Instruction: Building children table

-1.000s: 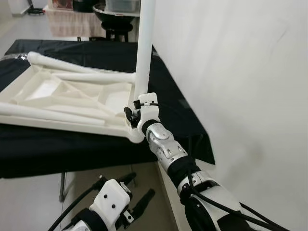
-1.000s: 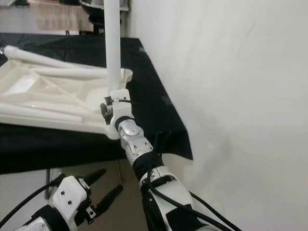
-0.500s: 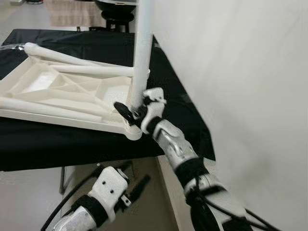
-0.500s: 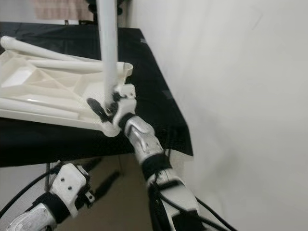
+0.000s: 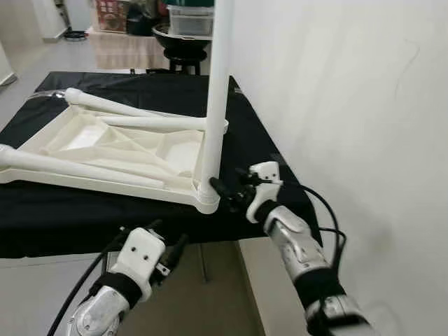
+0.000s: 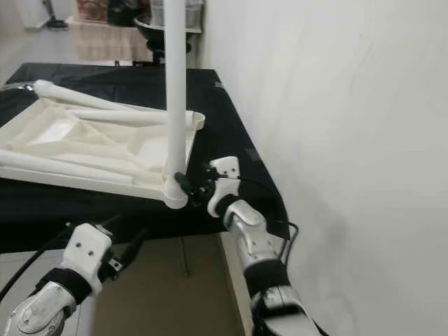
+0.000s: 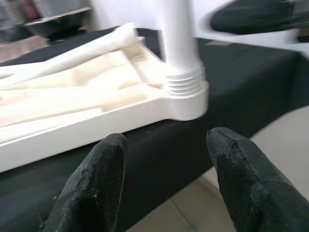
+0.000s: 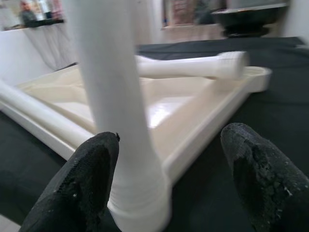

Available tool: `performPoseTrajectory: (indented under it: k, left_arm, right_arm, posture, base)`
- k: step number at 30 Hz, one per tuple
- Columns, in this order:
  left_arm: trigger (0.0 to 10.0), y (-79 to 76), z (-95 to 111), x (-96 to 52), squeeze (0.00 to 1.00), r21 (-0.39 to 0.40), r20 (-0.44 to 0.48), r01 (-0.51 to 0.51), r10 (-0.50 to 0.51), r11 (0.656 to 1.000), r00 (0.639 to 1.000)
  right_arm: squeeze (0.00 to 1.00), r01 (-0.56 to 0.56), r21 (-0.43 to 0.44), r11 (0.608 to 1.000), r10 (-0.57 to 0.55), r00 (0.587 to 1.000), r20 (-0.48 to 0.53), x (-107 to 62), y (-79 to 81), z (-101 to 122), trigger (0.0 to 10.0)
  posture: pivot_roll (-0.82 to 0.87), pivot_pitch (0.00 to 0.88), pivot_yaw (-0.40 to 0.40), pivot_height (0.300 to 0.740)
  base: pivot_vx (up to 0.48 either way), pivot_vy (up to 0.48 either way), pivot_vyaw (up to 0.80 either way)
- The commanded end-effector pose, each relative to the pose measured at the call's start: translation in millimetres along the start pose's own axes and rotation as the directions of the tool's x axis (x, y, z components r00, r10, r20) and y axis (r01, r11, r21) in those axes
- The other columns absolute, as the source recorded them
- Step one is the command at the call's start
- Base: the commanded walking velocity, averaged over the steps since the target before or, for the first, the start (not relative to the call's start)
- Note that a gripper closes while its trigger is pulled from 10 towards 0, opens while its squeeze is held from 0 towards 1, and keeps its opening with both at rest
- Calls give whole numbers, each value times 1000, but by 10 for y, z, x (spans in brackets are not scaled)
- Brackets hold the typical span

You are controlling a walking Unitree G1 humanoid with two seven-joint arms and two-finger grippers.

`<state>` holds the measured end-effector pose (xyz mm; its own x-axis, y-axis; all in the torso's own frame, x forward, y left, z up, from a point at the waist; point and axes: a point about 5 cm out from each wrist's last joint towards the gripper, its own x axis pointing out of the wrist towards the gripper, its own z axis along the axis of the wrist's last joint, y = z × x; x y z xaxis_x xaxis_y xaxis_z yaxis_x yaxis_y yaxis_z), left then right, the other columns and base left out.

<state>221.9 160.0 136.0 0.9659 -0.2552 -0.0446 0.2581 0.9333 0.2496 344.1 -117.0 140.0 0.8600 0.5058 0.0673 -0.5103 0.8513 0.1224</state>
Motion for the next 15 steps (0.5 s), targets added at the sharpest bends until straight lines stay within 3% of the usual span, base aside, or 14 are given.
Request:
performPoseTrajectory:
  k: [1, 2, 3, 4, 7, 8, 10, 15]
  left_arm:
    - [10000, 33, -24, 13, 0, 5, -6, -30, 30, 1000, 1000]
    - [10000, 79, -69, 4, 0, -1, -24, -61, 61, 998, 998]
    - [10000, 79, -69, 4, 0, -1, -24, -61, 61, 998, 998]
    - [10000, 118, -119, -18, 0, 0, -45, -87, 87, 996, 995]
    - [10000, 145, -212, -50, 0, 13, -75, -111, 112, 994, 991]
    - [10000, 145, -212, -50, 0, 13, -75, -111, 112, 994, 991]
    - [10000, 121, -269, -65, 0, 19, -90, -117, 118, 993, 989]
    - [10000, 73, -318, -68, 0, 21, -101, -116, 117, 993, 988]
  right_arm:
    - [0, -3, 9, 1000, 3, 1000, -3, -58, -6, -1, 10000]
    - [0, -6, 12, 1000, 7, 1000, -16, -178, 20, -57, 10000]
    - [0, -6, 12, 1000, 7, 1000, -16, -178, 20, -57, 10000]
    - [0, 10, 11, 1000, -10, 1000, -28, -293, 43, -109, 10000]
    - [0, 71, 6, 997, -70, 997, -35, -434, 39, -138, 10000]
    - [0, 71, 6, 997, -70, 997, -35, -434, 39, -138, 10000]
    - [0, 194, -40, 980, -196, 979, -57, -547, -64, -166, 10000]
    - [0, 261, -65, 963, -267, 957, -112, -709, -101, -249, 10000]
  posture:
    - [129, 0, -98, 740]
    - [124, 0, -95, 740]
    - [124, 0, -95, 740]
    - [121, 0, -92, 740]
    - [120, 0, -90, 740]
    - [120, 0, -90, 740]
    - [122, 0, -92, 740]
    - [116, 0, -90, 740]
  base:
    - [0, 0, 0]
    - [0, 0, 0]
    - [0, 0, 0]
    - [0, 0, 0]
    - [0, 0, 0]
    - [0, 0, 0]
    - [0, 0, 0]
    - [0, 0, 0]
